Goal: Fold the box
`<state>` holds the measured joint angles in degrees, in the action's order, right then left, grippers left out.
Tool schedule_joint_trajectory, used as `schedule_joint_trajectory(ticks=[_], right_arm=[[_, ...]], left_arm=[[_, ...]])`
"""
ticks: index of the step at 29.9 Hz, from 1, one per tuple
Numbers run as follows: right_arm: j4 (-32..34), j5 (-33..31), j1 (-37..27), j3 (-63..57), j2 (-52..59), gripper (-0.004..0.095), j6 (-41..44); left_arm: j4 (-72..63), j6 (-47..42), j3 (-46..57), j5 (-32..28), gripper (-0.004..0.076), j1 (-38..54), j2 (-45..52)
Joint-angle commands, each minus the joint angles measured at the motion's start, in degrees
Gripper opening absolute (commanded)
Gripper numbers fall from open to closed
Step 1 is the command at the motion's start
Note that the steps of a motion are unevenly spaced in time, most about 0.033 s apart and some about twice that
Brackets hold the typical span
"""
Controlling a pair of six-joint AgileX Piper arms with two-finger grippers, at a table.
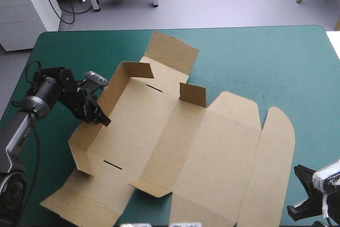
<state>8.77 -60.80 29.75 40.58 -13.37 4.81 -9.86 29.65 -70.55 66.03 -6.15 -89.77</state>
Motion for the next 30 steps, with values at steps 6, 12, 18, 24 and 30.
schedule_joint_trajectory(ticks=[6,12,18,24,30], right_arm=[[0.97,3.95,-0.44,1.16,-0.69,-0.0004,-0.14],[0.85,3.95,-0.44,1.16,-0.69,-0.0004,-0.14],[0.76,3.95,-0.44,1.16,-0.69,-0.0004,-0.14],[0.76,3.95,-0.44,1.16,-0.69,-0.0004,-0.14],[0.76,4.39,-0.44,1.16,-0.69,-0.0004,-0.14]], left_arm=[[27.73,0.67,-12.02,-2.22,-0.0010,-15.86,-0.74],[41.33,0.56,-14.87,-12.88,-0.0010,-25.22,-5.06],[46.99,-0.18,-15.01,-20.06,-0.0010,-30.39,-7.82],[55.24,-4.70,-15.01,-23.52,-0.0010,-34.06,-8.72],[73.73,-14.15,-15.01,-25.55,-0.0010,-38.73,-8.72]])
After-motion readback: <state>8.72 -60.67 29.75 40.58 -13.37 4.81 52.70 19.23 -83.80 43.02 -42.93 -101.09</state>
